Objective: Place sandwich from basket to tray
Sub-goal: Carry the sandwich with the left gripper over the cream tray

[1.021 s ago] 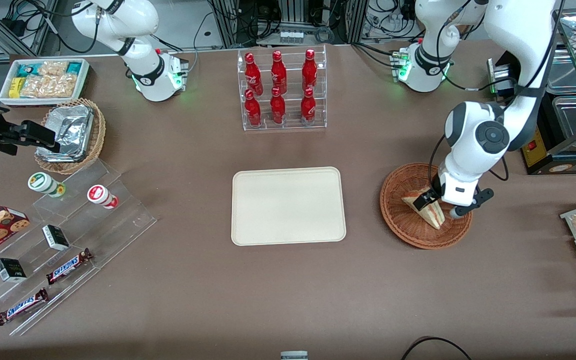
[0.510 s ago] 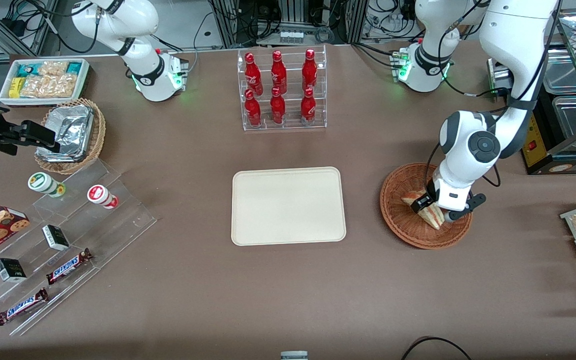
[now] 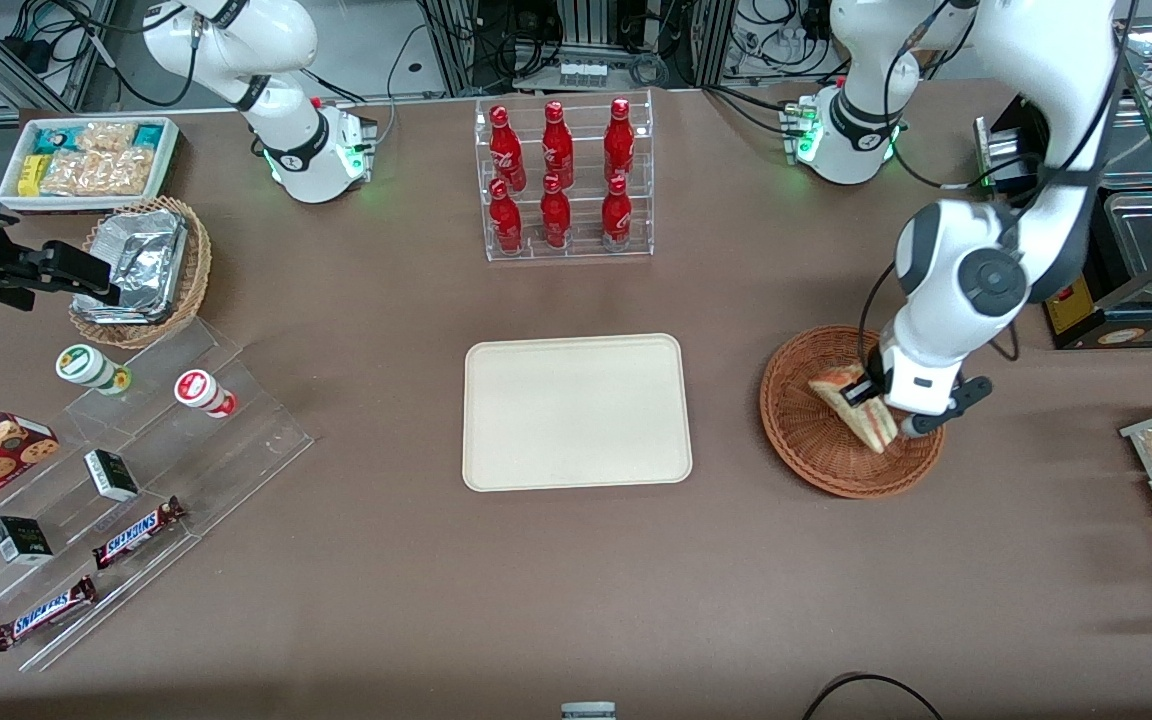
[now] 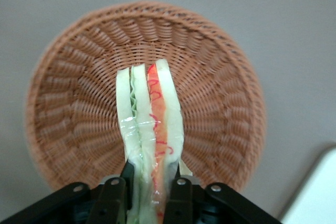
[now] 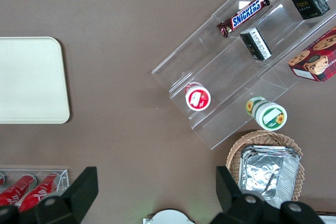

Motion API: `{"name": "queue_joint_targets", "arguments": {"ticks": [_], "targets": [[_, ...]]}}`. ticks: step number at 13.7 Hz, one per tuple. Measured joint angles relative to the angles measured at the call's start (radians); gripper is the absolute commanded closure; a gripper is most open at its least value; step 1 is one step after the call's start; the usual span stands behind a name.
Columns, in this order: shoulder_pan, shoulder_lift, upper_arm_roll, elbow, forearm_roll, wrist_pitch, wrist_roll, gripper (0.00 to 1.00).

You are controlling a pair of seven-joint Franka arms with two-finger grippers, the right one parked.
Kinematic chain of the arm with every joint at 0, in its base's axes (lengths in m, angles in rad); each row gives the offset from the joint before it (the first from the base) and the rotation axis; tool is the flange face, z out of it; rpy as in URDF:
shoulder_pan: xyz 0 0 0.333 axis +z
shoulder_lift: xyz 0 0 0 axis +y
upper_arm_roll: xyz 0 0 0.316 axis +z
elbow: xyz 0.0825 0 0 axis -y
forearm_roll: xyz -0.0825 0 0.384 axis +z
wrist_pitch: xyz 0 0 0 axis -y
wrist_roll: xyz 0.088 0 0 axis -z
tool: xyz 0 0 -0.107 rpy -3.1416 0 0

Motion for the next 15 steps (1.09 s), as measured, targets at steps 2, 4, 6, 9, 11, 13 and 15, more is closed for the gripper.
{"name": "queue_joint_targets", "arguments": {"ticks": [2,4,6,9,11,13,15], "targets": [[-0.026,-0.042,-0.031,0.117,0.000,-0.149,0.018,1.00],[-0.079,-0.022,-0.064,0.253,-0.001,-0.249,0.019,1.00],[-0.159,0.043,-0.078,0.362,-0.002,-0.276,0.018,1.00],[-0.287,0.191,-0.089,0.489,-0.009,-0.273,0.016,1.00],[-0.350,0.289,-0.099,0.561,-0.041,-0.259,0.016,1.00],[-0.408,0.377,-0.107,0.618,-0.047,-0.215,0.017,1.00],[-0.467,0.457,-0.107,0.653,-0.046,-0.132,0.017,1.00]]}}
